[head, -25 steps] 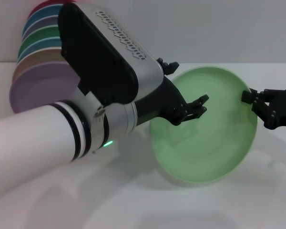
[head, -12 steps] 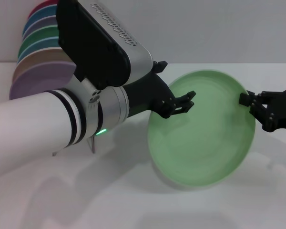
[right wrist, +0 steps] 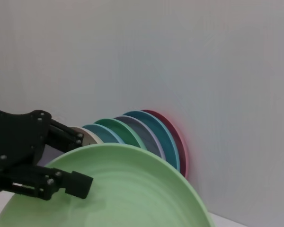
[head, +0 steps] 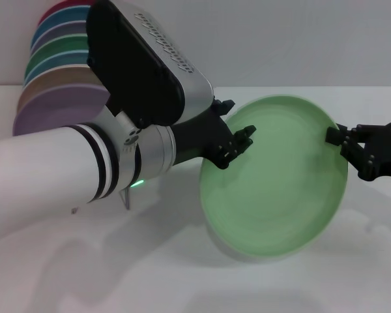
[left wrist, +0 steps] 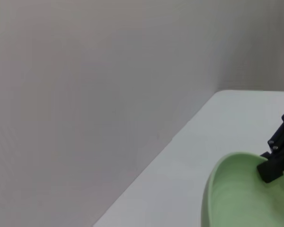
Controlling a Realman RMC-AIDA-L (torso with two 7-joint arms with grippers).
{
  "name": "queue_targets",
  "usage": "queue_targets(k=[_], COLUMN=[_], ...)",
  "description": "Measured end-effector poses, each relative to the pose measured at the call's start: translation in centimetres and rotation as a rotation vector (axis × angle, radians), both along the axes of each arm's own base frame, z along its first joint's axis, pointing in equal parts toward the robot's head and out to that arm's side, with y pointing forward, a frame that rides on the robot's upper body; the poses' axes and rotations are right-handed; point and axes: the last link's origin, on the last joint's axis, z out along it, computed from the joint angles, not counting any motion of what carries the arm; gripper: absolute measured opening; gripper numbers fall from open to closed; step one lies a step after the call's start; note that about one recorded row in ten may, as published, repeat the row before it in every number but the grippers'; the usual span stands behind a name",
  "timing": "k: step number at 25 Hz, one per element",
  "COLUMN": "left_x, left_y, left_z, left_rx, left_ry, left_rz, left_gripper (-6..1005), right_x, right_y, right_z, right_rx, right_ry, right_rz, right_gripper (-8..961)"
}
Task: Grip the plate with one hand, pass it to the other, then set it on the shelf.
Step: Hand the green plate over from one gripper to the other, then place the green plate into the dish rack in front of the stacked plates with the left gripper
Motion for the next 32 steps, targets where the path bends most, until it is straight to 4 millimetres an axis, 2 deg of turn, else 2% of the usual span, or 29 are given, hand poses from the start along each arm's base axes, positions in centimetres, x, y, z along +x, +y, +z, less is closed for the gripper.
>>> queue_targets(k=[8,14,17,21,24,26,29,31,32], left_x=[-0.1,-0.2,-0.2,-0.2,0.1,0.1,0.7,0.9,0.9], left_y=[0.2,0.4,0.3,0.2,-0.2,-0.3,-0.5,-0.6,-0.6], left_z=[0.1,0.2,0.2,0.5,1.0,1.1,1.8,2.2,2.2], left_rx=[0.023,0.037,0.041,0.059,0.084,0.088,0.120,0.139,0.139], left_ry=[-0.005,-0.005,-0.005,-0.015,-0.010,-0.011,-0.029,-0.038,-0.038], left_rz=[-0.015,-0.026,-0.031,-0.047,-0.085,-0.091,-0.119,-0.133,-0.133], left_gripper=[252,126,63,47,43,42,39,34,32], right_x=[-0.3,-0.5,-0.1,0.8,2.6,3.1,4.9,5.2,5.4], right_y=[-0.6,-1.9,-2.5,-3.5,-5.1,-5.4,-6.6,-6.9,-7.1], right_z=[-0.2,0.1,0.5,1.6,3.1,3.4,4.7,5.1,5.3], right_rx=[-0.029,-0.040,-0.028,0.006,0.096,0.120,0.224,0.247,0.259], right_ry=[0.030,0.154,0.207,0.280,0.330,0.347,0.405,0.413,0.418], right_rz=[0.025,0.051,0.043,0.032,-0.025,-0.043,-0.101,-0.110,-0.115], right_gripper=[170,180,231,298,349,383,488,558,558])
